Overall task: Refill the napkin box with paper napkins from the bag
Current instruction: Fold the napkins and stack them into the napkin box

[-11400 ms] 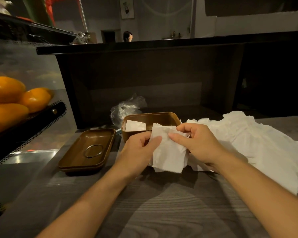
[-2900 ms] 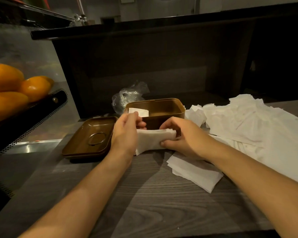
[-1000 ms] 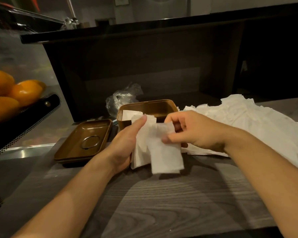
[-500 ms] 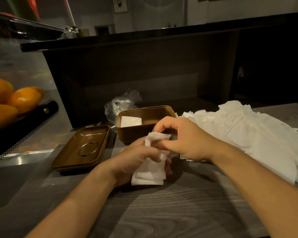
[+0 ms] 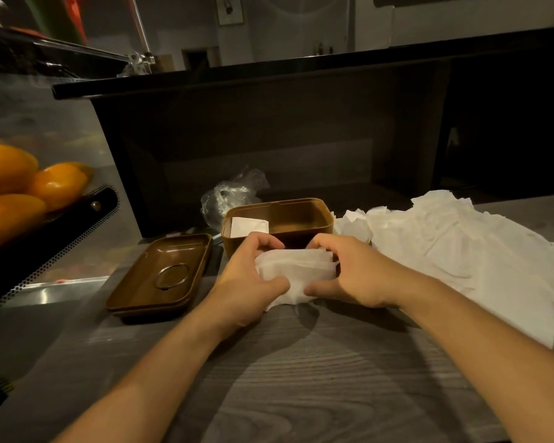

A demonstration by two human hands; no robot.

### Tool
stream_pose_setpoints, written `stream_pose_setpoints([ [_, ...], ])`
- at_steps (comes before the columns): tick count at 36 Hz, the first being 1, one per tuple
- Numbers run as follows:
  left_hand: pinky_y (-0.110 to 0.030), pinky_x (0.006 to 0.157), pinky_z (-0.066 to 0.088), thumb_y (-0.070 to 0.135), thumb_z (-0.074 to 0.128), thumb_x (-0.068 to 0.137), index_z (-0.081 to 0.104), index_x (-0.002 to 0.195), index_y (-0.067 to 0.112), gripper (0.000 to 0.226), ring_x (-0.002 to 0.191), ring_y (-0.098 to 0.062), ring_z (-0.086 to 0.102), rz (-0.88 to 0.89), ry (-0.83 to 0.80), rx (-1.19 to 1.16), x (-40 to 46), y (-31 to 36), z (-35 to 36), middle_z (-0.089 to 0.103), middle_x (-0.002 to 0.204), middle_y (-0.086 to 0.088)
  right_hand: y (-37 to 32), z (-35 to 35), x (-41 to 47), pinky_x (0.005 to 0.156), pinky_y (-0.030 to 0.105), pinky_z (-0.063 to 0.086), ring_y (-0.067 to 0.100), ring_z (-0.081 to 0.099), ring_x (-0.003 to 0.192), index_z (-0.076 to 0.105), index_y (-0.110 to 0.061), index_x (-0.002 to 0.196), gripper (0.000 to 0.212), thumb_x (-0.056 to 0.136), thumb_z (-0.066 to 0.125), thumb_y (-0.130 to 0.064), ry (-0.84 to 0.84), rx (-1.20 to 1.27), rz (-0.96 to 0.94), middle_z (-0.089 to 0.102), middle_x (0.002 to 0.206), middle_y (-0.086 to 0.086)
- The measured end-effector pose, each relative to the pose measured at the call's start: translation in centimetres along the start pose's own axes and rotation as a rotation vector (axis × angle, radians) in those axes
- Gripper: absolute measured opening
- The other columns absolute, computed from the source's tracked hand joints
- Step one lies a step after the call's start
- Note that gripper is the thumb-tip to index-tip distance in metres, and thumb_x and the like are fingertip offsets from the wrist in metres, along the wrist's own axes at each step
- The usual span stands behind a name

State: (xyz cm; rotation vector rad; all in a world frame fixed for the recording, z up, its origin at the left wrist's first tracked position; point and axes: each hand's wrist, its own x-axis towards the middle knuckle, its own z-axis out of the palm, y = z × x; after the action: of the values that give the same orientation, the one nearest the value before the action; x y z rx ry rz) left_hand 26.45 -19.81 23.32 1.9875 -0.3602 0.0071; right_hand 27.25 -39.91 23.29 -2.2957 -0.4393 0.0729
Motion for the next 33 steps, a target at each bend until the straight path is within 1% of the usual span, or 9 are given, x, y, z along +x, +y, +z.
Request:
stream_pose_setpoints([
  [4, -0.021, 0.064, 0.057, 0.014, 0.078, 0.082, 0.044, 0.119, 0.039, 0.056, 0.100, -0.017, 0.064, 0.018, -0.066, 0.087, -0.2, -0.2, 0.2, 0.053, 0.117, 0.007, 0.1, 0.2, -0.1, 0.083, 0.025, 0.055, 0.005, 0.063, 0.095, 0.056, -0.040, 0.114, 0.030, 0.090, 0.074, -0.041, -0.038, -0.028, -0.036, 0.064, 0.107, -0.016],
  [6, -0.019, 0.062, 0.056, 0.019, 0.075, 0.087, 0.047, 0.117, 0.038, 0.045, 0.096, -0.011, 0.065, 0.019, -0.038, 0.133, -0.1, -0.1, 0.1, 0.057, 0.112, 0.010, 0.1, 0.0, -0.1, 0.083, 0.027, 0.055, 0.006, 0.064, 0.094, 0.059, -0.038, 0.112, 0.022, 0.094, 0.070, -0.035, -0.024, -0.013, -0.041, 0.065, 0.105, -0.014],
  [9, -0.026, 0.068, 0.061, 0.023, 0.072, 0.091, 0.061, 0.106, 0.030, 0.020, 0.084, -0.005, 0.069, 0.035, 0.029, 0.101, 0.1, 0.0, -0.4, 0.070, 0.098, 0.005, 0.1, -0.5, 0.1, 0.082, 0.027, 0.057, 0.006, 0.065, 0.095, 0.061, -0.041, 0.104, 0.018, 0.094, 0.070, -0.029, 0.080, 0.046, -0.043, 0.067, 0.102, -0.014],
  [15, -0.035, 0.084, 0.062, 0.028, 0.074, 0.088, 0.068, 0.106, 0.027, 0.019, 0.094, -0.005, 0.071, -0.061, -0.002, 0.000, 0.1, 0.6, 0.3, 0.074, 0.102, 0.009, -0.5, -1.1, 0.3, 0.084, 0.030, 0.061, 0.010, 0.065, 0.103, 0.065, -0.034, 0.105, 0.019, 0.089, 0.073, -0.029, 0.337, 0.374, 0.035, 0.068, 0.109, -0.011],
  [20, -0.031, 0.077, 0.063, 0.027, 0.075, 0.087, 0.065, 0.103, 0.027, 0.019, 0.090, -0.006, 0.073, -0.063, 0.174, -0.176, 0.7, 2.6, 0.5, 0.073, 0.103, 0.009, -2.3, -2.6, 0.7, 0.077, 0.030, 0.062, 0.016, 0.073, 0.097, 0.066, -0.024, 0.108, 0.020, 0.091, 0.071, -0.016, 0.244, 0.757, 0.126, 0.072, 0.109, -0.004],
  [25, -0.028, 0.072, 0.063, 0.028, 0.072, 0.090, 0.063, 0.098, 0.029, 0.012, 0.084, -0.005, 0.074, -0.029, 0.192, -0.198, 1.4, 3.6, 1.0, 0.073, 0.097, 0.010, -4.0, -3.3, 2.3, 0.085, 0.034, 0.059, 0.014, 0.068, 0.103, 0.062, -0.030, 0.112, 0.022, 0.094, 0.070, -0.022, 0.280, 0.502, 0.155, 0.069, 0.111, -0.008],
  [27, -0.023, 0.067, 0.058, 0.031, 0.063, 0.096, 0.063, 0.095, 0.027, 0.005, 0.082, -0.008, 0.072, 0.008, 0.263, -0.091, 2.0, 3.1, 0.3, 0.072, 0.092, 0.007, -4.5, -4.2, 3.4, 0.086, 0.035, 0.059, 0.014, 0.066, 0.105, 0.062, -0.027, 0.122, 0.030, 0.094, 0.070, -0.019, 0.334, 0.480, 0.169, 0.068, 0.112, -0.007],
  [30, -0.019, 0.072, 0.049, 0.028, 0.052, 0.102, 0.061, 0.094, 0.029, 0.012, 0.089, -0.007, 0.062, 0.092, 0.415, 0.246, 3.8, 1.4, -2.3, 0.065, 0.093, 0.008, -4.7, -5.7, 5.5, 0.086, 0.032, 0.054, 0.013, 0.063, 0.103, 0.059, -0.023, 0.132, 0.036, 0.097, 0.066, -0.016, 0.347, 0.370, 0.190, 0.064, 0.111, -0.007],
  [33, -0.025, 0.086, 0.048, 0.022, 0.046, 0.103, 0.062, 0.104, 0.031, 0.019, 0.097, -0.006, 0.055, 0.124, 0.344, 0.613, 5.6, 0.6, -4.6, 0.059, 0.103, 0.011, -4.5, -6.3, 7.8, 0.084, 0.030, 0.050, 0.013, 0.060, 0.099, 0.057, -0.019, 0.136, 0.039, 0.098, 0.064, -0.013, 0.285, 0.259, 0.224, 0.062, 0.108, -0.006],
])
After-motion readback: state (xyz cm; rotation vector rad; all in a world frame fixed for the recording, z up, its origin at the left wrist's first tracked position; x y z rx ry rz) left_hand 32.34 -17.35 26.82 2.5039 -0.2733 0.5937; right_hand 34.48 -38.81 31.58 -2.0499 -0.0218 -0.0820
